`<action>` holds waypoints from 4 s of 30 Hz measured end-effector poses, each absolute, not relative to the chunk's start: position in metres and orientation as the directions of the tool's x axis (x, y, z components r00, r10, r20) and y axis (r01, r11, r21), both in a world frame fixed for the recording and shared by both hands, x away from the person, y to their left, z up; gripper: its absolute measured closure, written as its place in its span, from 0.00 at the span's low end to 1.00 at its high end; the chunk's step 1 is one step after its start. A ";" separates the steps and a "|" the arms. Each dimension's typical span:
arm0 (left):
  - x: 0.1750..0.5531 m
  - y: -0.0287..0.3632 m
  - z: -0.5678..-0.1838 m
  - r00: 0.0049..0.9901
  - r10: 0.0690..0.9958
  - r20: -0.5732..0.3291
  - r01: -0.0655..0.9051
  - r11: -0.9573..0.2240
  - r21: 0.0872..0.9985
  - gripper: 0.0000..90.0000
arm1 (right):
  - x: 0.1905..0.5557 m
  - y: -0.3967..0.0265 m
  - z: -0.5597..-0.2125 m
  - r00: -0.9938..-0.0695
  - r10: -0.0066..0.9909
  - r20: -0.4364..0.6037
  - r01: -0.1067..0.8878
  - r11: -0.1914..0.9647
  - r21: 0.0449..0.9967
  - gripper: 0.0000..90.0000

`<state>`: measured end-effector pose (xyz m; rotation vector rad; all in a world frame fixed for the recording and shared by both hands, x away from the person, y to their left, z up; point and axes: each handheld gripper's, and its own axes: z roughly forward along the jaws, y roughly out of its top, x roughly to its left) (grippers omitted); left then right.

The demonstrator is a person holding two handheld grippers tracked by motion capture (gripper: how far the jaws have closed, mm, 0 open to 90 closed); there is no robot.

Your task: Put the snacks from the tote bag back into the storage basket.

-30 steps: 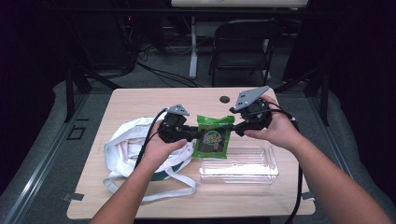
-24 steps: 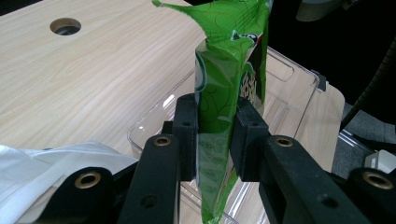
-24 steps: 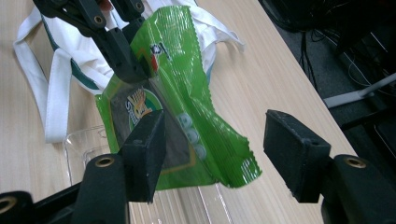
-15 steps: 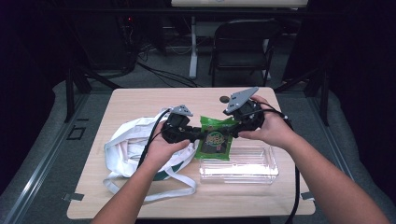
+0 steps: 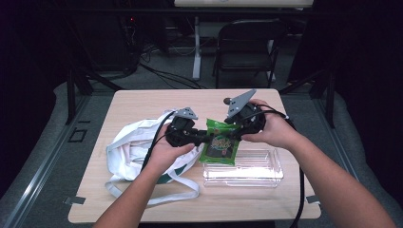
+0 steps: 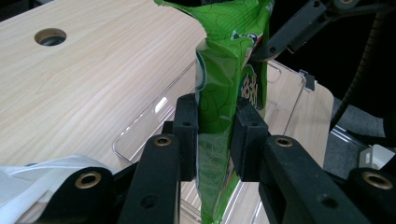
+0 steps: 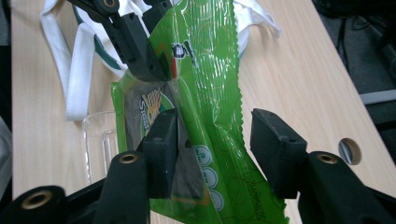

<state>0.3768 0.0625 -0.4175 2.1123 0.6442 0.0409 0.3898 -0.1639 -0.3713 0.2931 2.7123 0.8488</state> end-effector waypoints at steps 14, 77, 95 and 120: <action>0.377 0.062 -0.419 0.868 0.453 -0.201 0.424 -0.469 0.775 0.83 | 0.397 -0.169 -0.372 -0.963 0.240 -0.121 0.127 0.804 0.581 0.75; 0.363 0.171 -0.449 0.715 0.656 -0.242 0.531 -0.285 0.798 0.67 | 0.415 -0.169 -0.376 -0.965 0.181 -0.187 0.081 0.892 0.446 0.85; 0.355 0.202 -0.455 0.662 0.699 -0.271 0.545 -0.201 0.814 0.67 | 0.424 -0.158 -0.395 -0.967 0.140 -0.211 0.045 0.915 0.401 0.85; 0.350 0.212 -0.462 0.637 0.719 -0.278 0.562 -0.187 0.806 0.67 | 0.438 -0.137 -0.420 -0.972 0.079 -0.222 -0.007 0.932 0.363 0.85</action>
